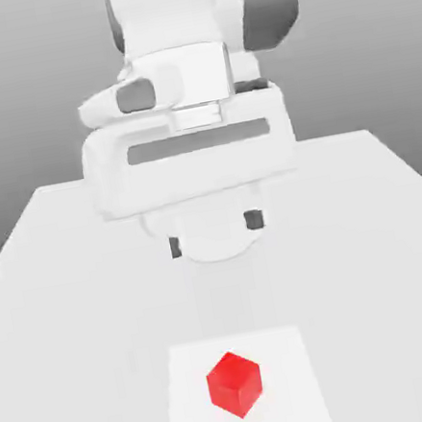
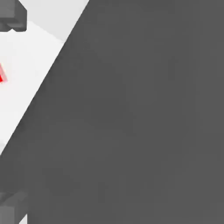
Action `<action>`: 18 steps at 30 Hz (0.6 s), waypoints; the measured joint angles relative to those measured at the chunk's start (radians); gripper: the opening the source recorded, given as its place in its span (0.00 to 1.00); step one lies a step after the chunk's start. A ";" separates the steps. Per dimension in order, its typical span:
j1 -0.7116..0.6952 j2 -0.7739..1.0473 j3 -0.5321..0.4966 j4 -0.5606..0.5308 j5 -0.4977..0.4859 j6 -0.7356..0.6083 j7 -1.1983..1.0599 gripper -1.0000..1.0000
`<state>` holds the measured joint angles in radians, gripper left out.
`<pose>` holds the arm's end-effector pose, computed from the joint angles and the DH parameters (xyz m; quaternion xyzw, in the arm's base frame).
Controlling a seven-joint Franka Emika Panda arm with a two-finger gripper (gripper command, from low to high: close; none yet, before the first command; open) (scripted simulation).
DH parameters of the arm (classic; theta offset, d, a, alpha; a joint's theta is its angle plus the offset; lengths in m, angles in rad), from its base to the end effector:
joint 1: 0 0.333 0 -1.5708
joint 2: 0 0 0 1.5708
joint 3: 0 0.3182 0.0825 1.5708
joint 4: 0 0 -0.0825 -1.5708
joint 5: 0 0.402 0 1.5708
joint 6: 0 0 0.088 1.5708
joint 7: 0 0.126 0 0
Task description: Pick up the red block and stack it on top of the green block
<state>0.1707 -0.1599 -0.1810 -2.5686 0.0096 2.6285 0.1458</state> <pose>0.4743 -0.0033 0.3117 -0.9906 0.0818 -0.1069 0.0245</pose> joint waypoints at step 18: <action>-0.064 0.456 0.083 -0.068 0.124 0.299 -0.336 0.00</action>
<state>0.1069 0.2961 -0.0978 -2.6369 0.1332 2.9273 -0.1900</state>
